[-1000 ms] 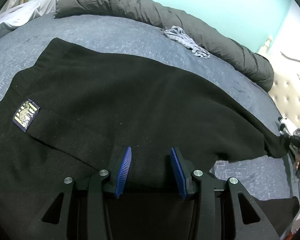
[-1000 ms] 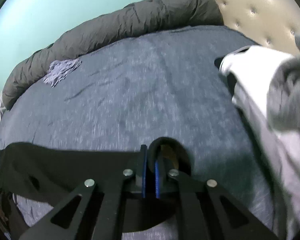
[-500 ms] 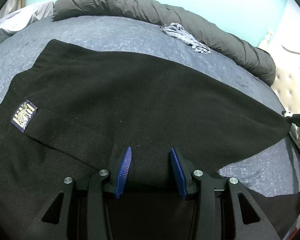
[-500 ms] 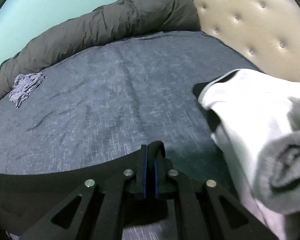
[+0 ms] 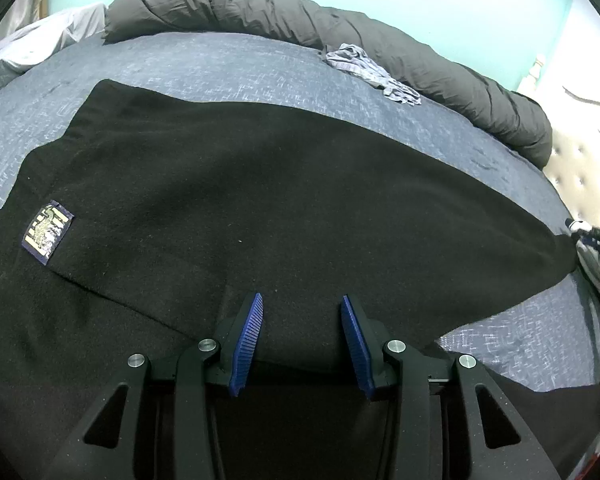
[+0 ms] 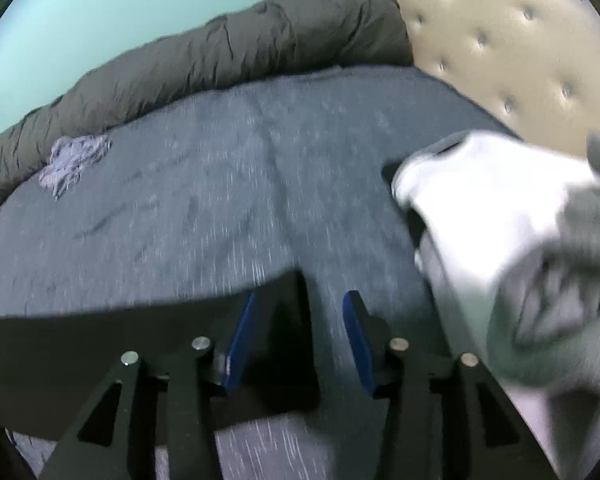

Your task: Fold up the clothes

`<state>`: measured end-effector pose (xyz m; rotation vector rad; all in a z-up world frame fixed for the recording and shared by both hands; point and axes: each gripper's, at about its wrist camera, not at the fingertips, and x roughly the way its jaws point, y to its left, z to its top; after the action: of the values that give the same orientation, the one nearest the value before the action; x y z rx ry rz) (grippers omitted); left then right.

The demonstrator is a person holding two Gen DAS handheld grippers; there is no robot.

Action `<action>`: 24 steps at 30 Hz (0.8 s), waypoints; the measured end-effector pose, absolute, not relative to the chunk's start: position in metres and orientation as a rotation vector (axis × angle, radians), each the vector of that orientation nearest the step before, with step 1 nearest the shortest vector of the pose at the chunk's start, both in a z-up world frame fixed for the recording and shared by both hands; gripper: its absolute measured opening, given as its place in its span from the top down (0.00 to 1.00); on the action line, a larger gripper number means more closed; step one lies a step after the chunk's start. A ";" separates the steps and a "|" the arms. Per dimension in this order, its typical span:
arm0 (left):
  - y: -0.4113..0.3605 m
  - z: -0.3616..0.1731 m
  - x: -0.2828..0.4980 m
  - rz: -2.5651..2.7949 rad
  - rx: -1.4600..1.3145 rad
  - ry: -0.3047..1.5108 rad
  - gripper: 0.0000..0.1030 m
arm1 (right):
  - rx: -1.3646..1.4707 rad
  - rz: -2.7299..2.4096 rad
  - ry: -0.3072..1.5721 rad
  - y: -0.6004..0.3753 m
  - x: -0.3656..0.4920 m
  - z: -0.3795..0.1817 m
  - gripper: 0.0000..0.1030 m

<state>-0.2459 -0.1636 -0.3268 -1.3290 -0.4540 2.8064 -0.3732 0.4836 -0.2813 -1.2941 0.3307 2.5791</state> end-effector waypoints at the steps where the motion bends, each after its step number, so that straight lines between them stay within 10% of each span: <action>1: -0.163 -0.327 -0.246 2.807 -1.329 -0.453 0.57 | -1.330 2.583 0.387 0.484 -0.369 -0.289 0.48; 8: -0.162 -0.327 -0.246 2.807 -1.332 -0.450 0.57 | -1.386 2.543 0.489 0.482 -0.356 -0.323 0.52; 10: -0.162 -0.327 -0.247 2.807 -1.333 -0.451 0.57 | -1.351 2.554 0.462 0.476 -0.353 -0.320 0.83; 12: -0.162 -0.328 -0.247 2.807 -1.335 -0.447 0.57 | -1.358 2.553 0.416 0.475 -0.356 -0.319 0.92; 24: -0.160 -0.327 -0.244 2.807 -1.335 -0.446 0.57 | -1.383 2.436 0.148 0.477 -0.372 -0.315 0.94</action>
<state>-0.2437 -0.1601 -0.3268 -1.3346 -0.4458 2.8071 -0.3716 0.4771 -0.3151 -1.3833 0.1483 2.4356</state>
